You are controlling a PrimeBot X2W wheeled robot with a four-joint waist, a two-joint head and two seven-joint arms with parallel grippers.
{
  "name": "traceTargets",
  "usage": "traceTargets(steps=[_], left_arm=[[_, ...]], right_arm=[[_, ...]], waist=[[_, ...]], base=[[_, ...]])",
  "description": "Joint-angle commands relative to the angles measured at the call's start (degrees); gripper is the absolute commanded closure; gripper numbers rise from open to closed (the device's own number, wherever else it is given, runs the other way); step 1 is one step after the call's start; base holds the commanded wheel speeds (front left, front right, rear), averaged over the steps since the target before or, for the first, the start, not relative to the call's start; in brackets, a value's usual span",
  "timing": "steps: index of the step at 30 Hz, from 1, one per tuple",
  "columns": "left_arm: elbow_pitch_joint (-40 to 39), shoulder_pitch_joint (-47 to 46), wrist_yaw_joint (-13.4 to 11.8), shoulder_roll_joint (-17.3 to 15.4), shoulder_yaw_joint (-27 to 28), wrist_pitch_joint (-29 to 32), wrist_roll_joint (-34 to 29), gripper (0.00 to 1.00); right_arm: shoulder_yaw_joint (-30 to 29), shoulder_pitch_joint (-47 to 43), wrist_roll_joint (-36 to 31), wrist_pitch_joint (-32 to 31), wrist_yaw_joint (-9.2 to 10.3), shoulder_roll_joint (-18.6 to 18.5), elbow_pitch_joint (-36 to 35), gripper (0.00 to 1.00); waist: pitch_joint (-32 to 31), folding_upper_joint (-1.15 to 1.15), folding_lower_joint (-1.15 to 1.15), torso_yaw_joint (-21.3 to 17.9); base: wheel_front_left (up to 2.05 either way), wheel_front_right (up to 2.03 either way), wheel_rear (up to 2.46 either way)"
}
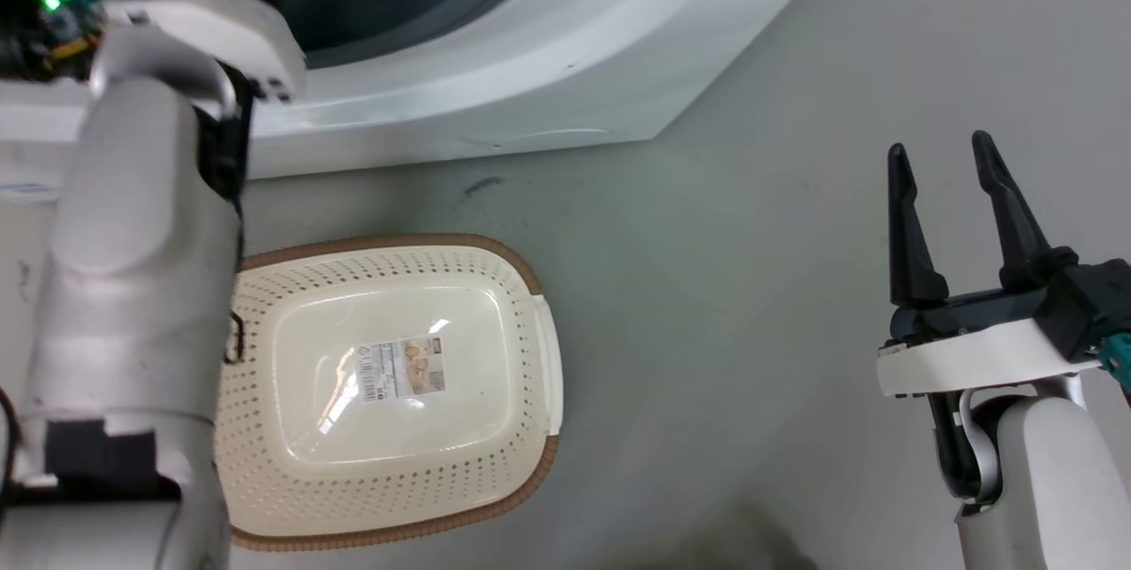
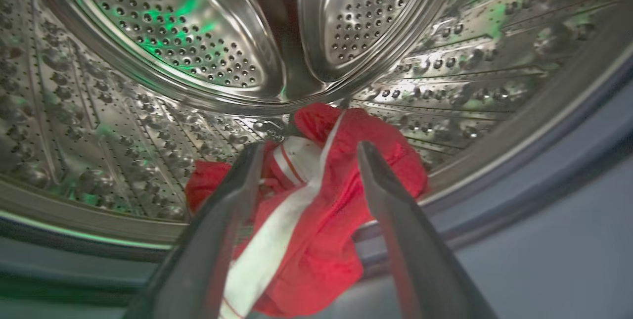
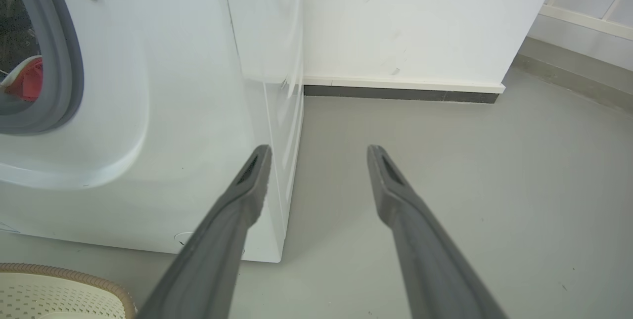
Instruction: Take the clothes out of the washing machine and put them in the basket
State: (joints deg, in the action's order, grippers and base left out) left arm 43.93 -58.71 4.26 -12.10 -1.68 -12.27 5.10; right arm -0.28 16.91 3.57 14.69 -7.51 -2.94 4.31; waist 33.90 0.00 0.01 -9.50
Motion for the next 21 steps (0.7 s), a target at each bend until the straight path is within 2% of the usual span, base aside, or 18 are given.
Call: traceTargets(steps=[1, 8, 21], left_arm=[[0.8, -1.6, 0.2, -0.5, -0.1, 0.4, -0.1, 0.00], [9.5, -11.7, 1.5, -3.4, -1.3, 9.2, 0.0, 0.00], [21.4, -23.7, 2.8, -7.0, -2.9, 32.2, 2.3, 0.00]], right_arm=[[0.3, 1.1, 0.3, 0.4, 0.04, 0.1, 0.4, 0.00], [2.4, 2.4, 2.8, 0.5, 0.04, 0.1, 1.3, 0.00], [6.1, 4.0, 7.1, 0.5, 0.04, 0.1, 1.5, 0.00]], waist=[[1.3, 0.00, -0.01, -1.3], [3.0, 0.00, -0.01, -3.3], [6.4, 0.00, -0.01, -7.1]], base=[[0.00, 0.00, 0.00], [0.00, 0.00, 0.00], [0.00, 0.00, 0.00]])
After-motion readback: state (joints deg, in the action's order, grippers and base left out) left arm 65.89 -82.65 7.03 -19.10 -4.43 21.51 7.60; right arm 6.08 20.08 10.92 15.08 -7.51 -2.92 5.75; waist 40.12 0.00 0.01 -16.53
